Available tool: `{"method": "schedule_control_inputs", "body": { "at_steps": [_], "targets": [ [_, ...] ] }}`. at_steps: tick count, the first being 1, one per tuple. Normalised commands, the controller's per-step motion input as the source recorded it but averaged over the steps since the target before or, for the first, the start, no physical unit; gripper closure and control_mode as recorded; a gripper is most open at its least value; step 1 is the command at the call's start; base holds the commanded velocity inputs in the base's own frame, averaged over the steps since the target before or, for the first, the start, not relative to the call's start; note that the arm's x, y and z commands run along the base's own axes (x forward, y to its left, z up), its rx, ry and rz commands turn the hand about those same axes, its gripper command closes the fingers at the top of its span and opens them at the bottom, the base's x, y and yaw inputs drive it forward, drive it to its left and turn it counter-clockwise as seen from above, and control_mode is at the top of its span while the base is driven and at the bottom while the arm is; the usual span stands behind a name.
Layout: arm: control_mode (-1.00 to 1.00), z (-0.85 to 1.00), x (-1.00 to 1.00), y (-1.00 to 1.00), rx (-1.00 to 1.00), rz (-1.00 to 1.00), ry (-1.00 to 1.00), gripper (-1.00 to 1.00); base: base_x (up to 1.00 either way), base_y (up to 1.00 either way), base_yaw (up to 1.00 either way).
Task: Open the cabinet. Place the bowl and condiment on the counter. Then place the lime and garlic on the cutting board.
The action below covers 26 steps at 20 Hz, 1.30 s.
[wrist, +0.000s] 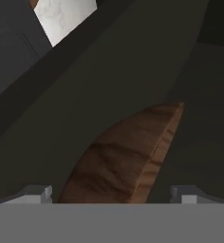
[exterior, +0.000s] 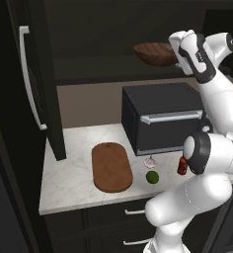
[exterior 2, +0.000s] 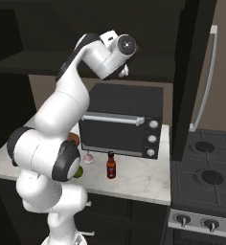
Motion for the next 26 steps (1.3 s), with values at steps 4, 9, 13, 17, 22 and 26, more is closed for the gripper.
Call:
{"method": "schedule_control_inputs", "body": {
  "at_steps": [4,9,13,17,22,26],
  "targets": [
    [-1.0,-0.23,0.13,0.19,0.0,0.0,0.01,-1.0,0.0,0.0,0.0],
    [-1.0,-0.23,0.09,0.22,0.0,0.0,0.01,1.0,0.0,0.0,0.0],
    [-1.0,-0.16,0.01,0.06,0.0,0.0,0.0,1.0,0.0,0.0,0.0],
    [-1.0,-0.1,0.0,0.0,0.0,0.0,0.0,1.0,0.0,0.0,0.0],
    [-1.0,-0.06,0.0,0.0,0.0,0.0,0.0,1.0,0.0,0.0,0.0],
    [-1.0,0.0,-0.11,0.0,0.0,0.0,-0.07,1.0,0.0,0.0,0.0]
  ]
}}
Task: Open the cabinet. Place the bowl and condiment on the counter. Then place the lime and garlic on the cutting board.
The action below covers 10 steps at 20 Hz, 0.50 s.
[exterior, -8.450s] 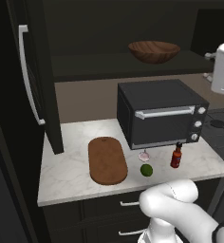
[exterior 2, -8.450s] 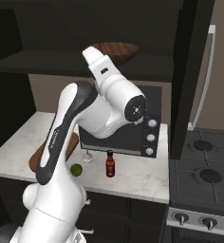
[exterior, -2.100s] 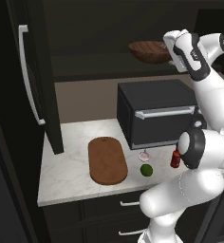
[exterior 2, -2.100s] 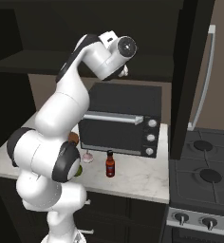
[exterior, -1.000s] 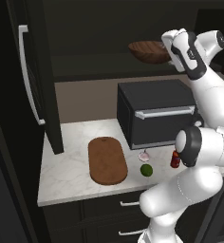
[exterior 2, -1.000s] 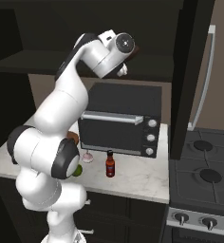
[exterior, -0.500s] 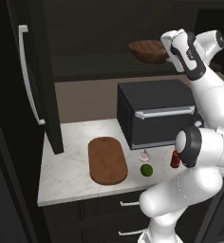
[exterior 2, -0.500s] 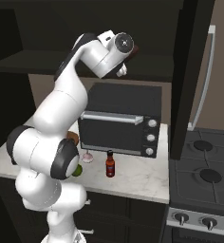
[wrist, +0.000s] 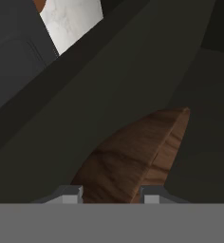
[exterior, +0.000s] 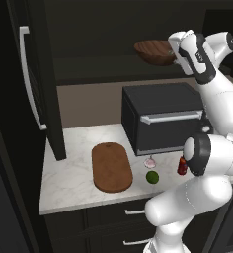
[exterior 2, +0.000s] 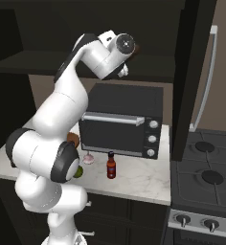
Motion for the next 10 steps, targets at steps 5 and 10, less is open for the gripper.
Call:
{"method": "schedule_control_inputs", "body": {
  "at_steps": [5,10],
  "targets": [
    [-1.0,0.0,-0.19,0.0,0.0,0.0,-0.13,1.0,0.0,0.0,0.0],
    [-1.0,0.0,-0.22,0.0,0.0,-0.01,-0.14,1.0,0.0,0.0,0.0]
  ]
}}
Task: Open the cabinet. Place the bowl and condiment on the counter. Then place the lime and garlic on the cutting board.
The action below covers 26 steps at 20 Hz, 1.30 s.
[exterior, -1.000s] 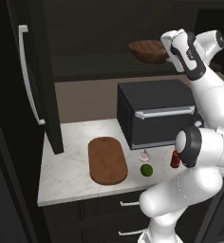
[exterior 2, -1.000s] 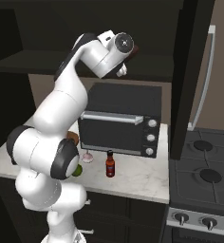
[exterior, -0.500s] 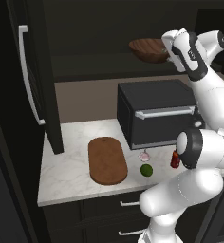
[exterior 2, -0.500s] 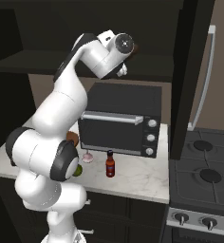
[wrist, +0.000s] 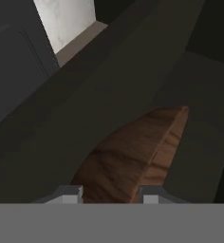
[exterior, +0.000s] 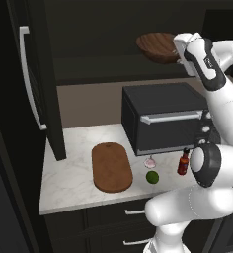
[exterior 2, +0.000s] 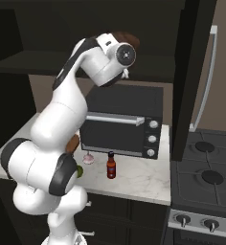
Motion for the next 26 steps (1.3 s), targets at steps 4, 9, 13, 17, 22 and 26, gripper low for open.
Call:
{"method": "schedule_control_inputs", "body": {
  "at_steps": [4,9,13,17,22,26],
  "targets": [
    [-1.0,0.0,-0.26,0.0,0.0,0.0,-0.07,1.0,0.0,0.0,0.0],
    [-1.0,0.0,-0.28,0.0,0.0,-0.01,-0.01,1.0,0.0,0.0,0.0],
    [-1.0,0.04,-0.26,0.0,0.0,-0.01,0.0,1.0,0.0,0.0,0.0],
    [-1.0,0.0,-0.24,0.0,0.0,-0.01,0.0,1.0,0.0,0.0,0.0],
    [-1.0,0.0,-0.22,0.0,0.0,-0.01,0.03,1.0,0.0,0.0,0.0],
    [-1.0,-0.02,-0.23,0.0,0.0,-0.03,0.02,1.0,0.0,0.0,0.0]
  ]
}}
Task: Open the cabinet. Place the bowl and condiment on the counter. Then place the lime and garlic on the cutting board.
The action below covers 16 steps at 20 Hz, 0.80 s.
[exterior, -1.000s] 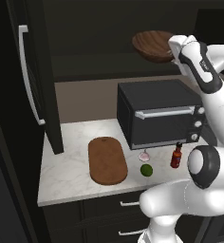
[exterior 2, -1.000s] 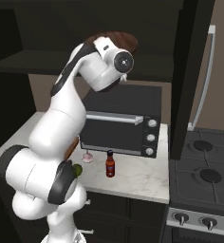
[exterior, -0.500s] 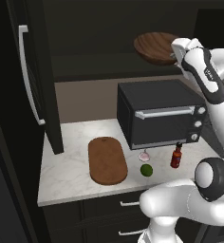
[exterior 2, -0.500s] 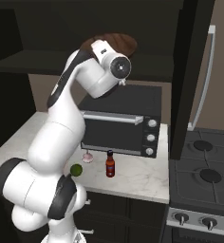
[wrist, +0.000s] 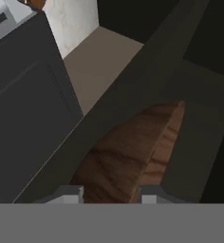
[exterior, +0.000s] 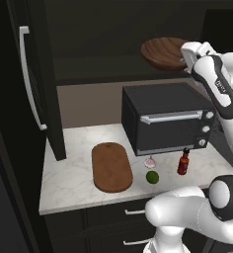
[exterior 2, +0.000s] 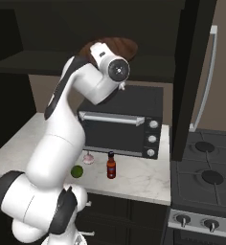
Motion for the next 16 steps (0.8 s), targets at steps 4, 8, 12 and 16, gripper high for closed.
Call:
{"method": "schedule_control_inputs", "body": {
  "at_steps": [4,8,12,16],
  "targets": [
    [-1.0,-0.05,-0.27,0.0,0.0,-0.05,0.02,1.0,0.0,0.0,0.0],
    [-1.0,-0.13,-0.38,-0.02,0.0,-0.07,0.02,1.0,0.0,0.0,0.0],
    [-1.0,-0.2,-0.46,-0.08,0.0,-0.05,0.0,1.0,0.0,0.0,0.0],
    [-1.0,-0.17,-0.42,-0.09,0.0,-0.05,0.0,1.0,0.0,0.0,0.0]
  ]
}}
